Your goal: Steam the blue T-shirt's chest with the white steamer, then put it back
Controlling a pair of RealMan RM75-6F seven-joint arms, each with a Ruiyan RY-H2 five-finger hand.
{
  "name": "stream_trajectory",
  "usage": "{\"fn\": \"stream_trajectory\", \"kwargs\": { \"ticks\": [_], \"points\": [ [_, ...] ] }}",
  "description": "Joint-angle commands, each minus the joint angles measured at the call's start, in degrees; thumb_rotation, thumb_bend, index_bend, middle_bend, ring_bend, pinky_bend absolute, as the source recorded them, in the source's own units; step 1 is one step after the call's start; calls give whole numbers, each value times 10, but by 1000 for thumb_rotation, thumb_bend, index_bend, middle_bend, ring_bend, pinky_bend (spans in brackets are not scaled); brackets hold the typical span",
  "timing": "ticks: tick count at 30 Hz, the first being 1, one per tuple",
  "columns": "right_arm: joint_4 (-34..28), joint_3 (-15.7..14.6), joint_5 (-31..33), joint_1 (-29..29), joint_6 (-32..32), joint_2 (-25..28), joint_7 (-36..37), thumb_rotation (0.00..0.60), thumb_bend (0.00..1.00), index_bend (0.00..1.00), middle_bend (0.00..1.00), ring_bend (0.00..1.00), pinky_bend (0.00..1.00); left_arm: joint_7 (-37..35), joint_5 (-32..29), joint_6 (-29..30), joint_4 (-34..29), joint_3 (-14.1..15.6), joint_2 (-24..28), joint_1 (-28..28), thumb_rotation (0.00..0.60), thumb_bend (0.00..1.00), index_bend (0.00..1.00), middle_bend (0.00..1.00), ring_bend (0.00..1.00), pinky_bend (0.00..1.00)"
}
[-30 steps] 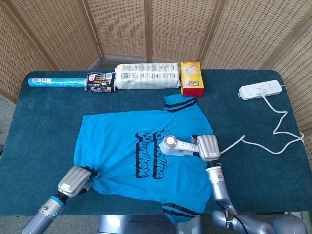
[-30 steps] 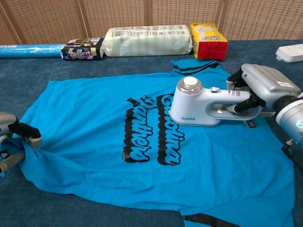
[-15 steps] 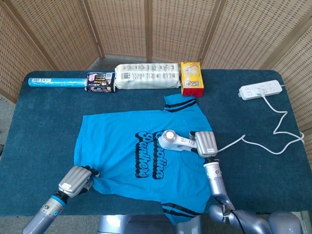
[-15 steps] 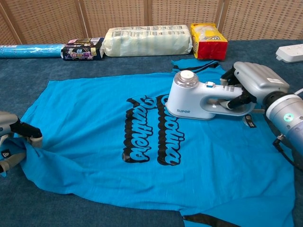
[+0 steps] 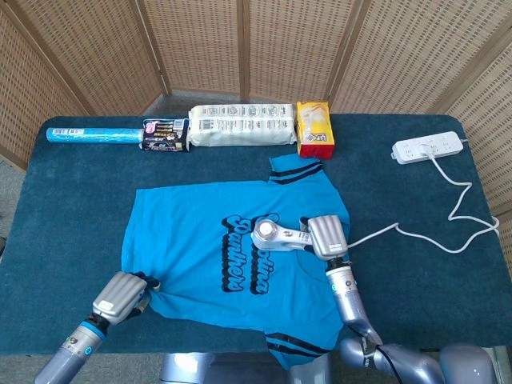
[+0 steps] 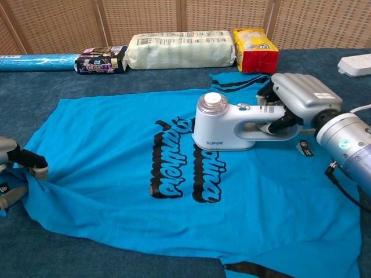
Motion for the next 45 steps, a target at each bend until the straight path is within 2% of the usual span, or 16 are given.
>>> {"fn": "stream_trajectory", "kwargs": {
  "ticks": [1, 11, 19, 33, 45],
  "points": [
    [-14, -8, -6, -5, 4, 9, -7, 600, 314, 747, 798, 881, 827, -1, 1, 0, 1, 0, -1, 0, 600, 552, 520, 532, 462, 553],
    [-75, -40, -2, -36, 3, 43, -19, 600, 315, 747, 798, 882, 827, -5, 4, 0, 5, 1, -4, 0, 600, 552, 520, 531, 462, 552],
    [-88, -55, -8, -51, 8, 51, -20, 600, 315, 747, 799, 882, 827, -2, 6, 0, 3, 1, -4, -1, 600, 552, 520, 532, 462, 552],
    [-39, -16, 5, -25, -8, 36, -34, 600, 315, 747, 798, 882, 826, 1, 0, -2, 4, 0, -5, -1, 600, 553, 520, 531, 462, 552],
    [-4, -5, 18, -8, -30, 30, -41, 600, 315, 747, 799, 881, 823, -3, -3, -3, 8, -1, -7, -1, 600, 552, 520, 532, 462, 552]
  ]
}}
